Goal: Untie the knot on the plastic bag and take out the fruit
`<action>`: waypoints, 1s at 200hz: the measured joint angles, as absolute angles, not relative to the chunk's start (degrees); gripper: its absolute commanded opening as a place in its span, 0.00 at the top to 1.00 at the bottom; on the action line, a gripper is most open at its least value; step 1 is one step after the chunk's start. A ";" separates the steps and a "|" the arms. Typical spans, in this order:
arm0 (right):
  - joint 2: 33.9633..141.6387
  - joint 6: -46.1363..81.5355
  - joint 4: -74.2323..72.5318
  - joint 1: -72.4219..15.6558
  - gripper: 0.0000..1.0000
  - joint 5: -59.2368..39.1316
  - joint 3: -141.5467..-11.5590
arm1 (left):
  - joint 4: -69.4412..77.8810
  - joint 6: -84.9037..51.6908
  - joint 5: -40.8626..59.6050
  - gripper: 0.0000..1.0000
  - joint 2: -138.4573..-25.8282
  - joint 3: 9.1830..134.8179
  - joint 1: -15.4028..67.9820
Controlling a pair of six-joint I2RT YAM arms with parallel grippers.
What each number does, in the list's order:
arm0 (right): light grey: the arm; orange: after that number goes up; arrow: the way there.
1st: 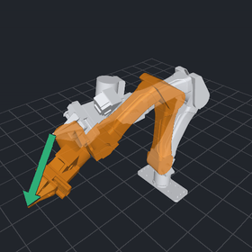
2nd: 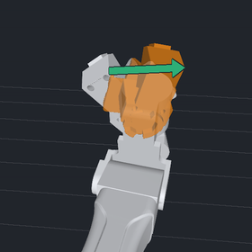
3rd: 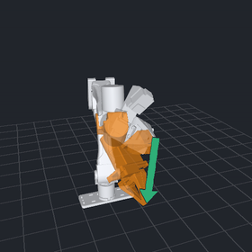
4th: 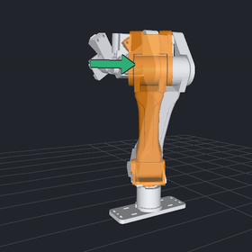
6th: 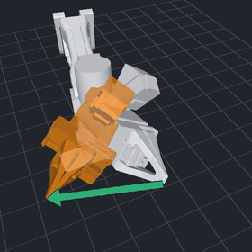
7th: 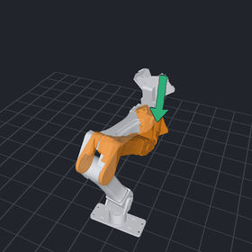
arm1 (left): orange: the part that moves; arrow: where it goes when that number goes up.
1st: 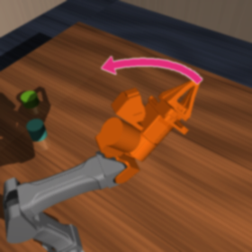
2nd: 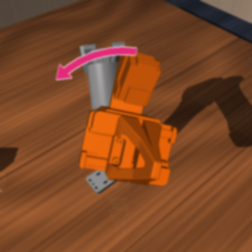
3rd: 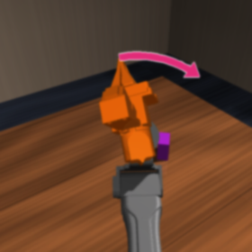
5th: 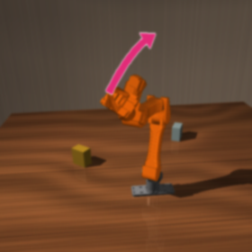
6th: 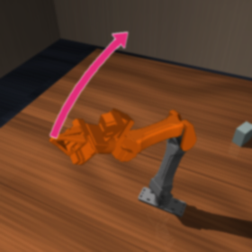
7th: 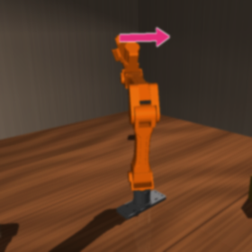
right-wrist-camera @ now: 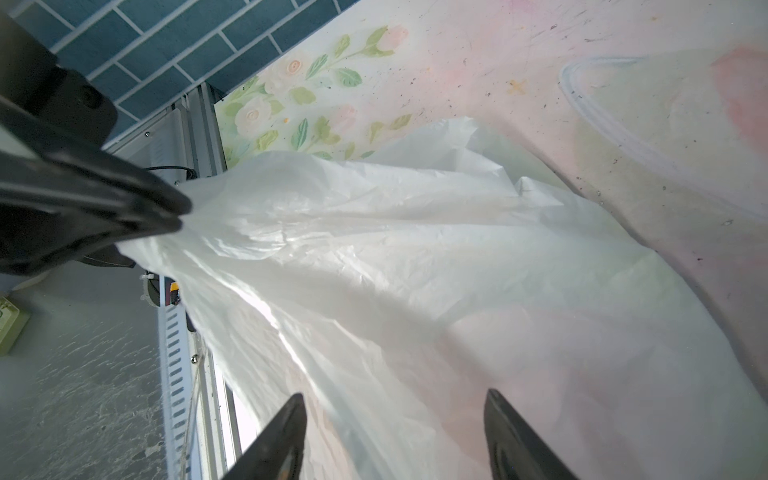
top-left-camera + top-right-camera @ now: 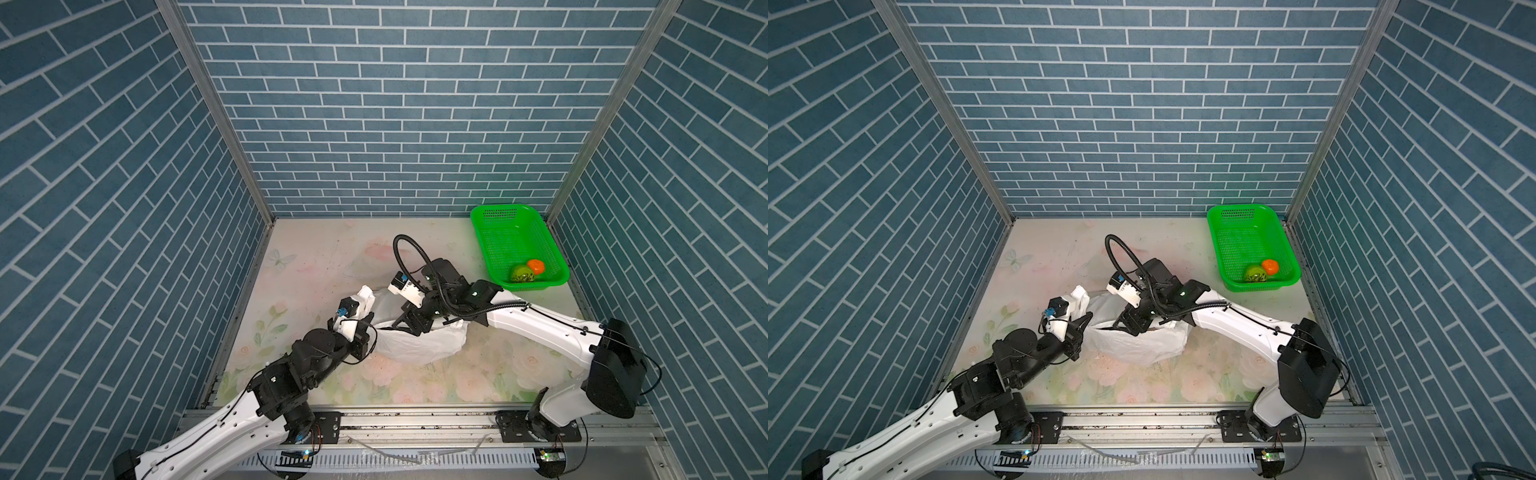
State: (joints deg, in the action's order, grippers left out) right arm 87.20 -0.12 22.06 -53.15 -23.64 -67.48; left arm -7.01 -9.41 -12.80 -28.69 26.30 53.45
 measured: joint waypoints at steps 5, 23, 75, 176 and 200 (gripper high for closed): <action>87.20 -0.14 22.17 -53.15 0.38 -23.51 -67.48 | -7.03 -9.41 -12.80 1.00 -28.58 26.30 53.45; 87.29 -0.40 22.81 -53.15 0.40 -23.09 -67.48 | -7.05 -9.41 -12.88 1.00 -28.18 26.30 53.45; 89.14 -1.50 23.62 -55.72 0.75 -16.14 -67.48 | -7.01 -9.45 -13.56 0.92 -28.14 26.30 53.45; 81.32 1.76 22.65 -54.00 1.00 -0.21 -67.18 | -7.60 -10.00 -14.28 0.10 -37.21 29.30 53.56; 81.30 1.98 22.81 -53.98 1.00 -0.21 -67.22 | -7.07 -9.61 -16.71 0.07 -44.82 32.67 53.56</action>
State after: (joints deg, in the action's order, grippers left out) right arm 81.30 1.98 22.81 -53.98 -0.21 -67.22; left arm -7.07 -9.61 -16.71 -44.82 32.67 53.56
